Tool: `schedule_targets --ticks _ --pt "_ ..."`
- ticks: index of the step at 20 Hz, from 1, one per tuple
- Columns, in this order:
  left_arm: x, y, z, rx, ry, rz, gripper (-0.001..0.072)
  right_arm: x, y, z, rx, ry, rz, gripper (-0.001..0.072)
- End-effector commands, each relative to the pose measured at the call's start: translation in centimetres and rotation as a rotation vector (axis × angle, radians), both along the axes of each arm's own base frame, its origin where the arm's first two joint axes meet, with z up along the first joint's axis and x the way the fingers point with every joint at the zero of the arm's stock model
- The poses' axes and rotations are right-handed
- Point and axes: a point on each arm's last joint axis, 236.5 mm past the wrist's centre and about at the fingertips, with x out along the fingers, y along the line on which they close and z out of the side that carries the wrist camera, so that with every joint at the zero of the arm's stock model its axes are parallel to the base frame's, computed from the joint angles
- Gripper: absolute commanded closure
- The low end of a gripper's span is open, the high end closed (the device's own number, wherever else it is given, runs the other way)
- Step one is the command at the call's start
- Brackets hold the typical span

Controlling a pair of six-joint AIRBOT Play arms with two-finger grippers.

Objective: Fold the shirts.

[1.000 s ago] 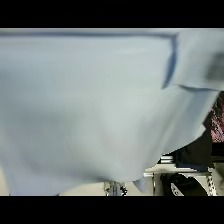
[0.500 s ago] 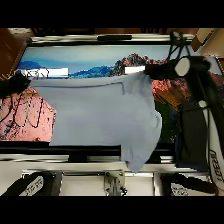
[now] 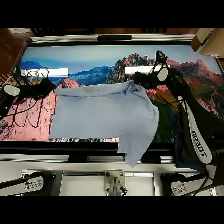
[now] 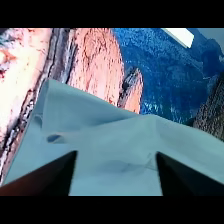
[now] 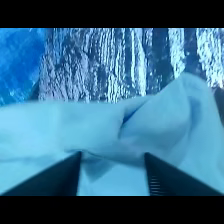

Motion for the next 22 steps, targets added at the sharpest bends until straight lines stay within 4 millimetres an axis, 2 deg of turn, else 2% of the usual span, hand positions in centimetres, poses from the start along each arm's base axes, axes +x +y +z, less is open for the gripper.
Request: schedule_targets --ticks 1,2,3,5,6,7,10,12,14,18,19,22 --pt "-4.2 0.1 0.6 -0.053 0.172 -0.198 0.0036 -3.4 -1.2 1.8 -0.057 0.059 0.137 0.0164" --pt "-6.5 1.8 1.2 -0.065 0.249 -0.237 0.0090 -5.3 -3.0 2.8 -0.110 0.094 0.174 0.0164" --pt "-8.9 3.3 1.6 -0.084 0.330 -0.261 0.0216 -7.3 -4.9 3.3 -0.161 0.149 0.195 0.0164" --pt "-14.2 5.1 1.0 -0.161 0.505 -0.274 0.0228 -11.9 -8.4 3.5 -0.246 0.294 0.251 0.0164" --pt "-16.1 5.3 0.4 -0.201 0.567 -0.261 0.0212 -13.7 -9.4 3.3 -0.248 0.356 0.269 0.0164" --pt "-17.6 5.0 -0.5 -0.224 0.597 -0.257 0.0160 -15.6 -9.9 2.9 -0.236 0.415 0.287 0.0165" --pt "-20.2 4.6 -5.3 -0.189 0.638 -0.234 0.0155 -19.2 -10.7 1.5 -0.234 0.495 0.316 0.0165" --pt "-21.0 4.3 -8.1 -0.184 0.643 -0.225 0.0155 -20.4 -10.7 0.7 -0.231 0.512 0.324 0.0164" --pt "-21.5 4.2 -9.8 -0.174 0.643 -0.227 0.0155 -20.6 -10.7 0.1 -0.231 0.515 0.323 0.0164" --pt "-22.3 4.0 -11.7 -0.175 0.673 -0.271 0.0137 -19.6 -10.6 0.0 -0.233 0.476 0.308 0.0164" --pt "-22.5 3.6 -12.0 -0.181 0.687 -0.284 0.0078 -19.5 -10.7 0.0 -0.235 0.472 0.306 0.0164" --pt "-22.5 1.7 -13.2 -0.170 0.702 -0.336 0.0080 -19.4 -10.7 0.0 -0.236 0.464 0.303 0.0164"
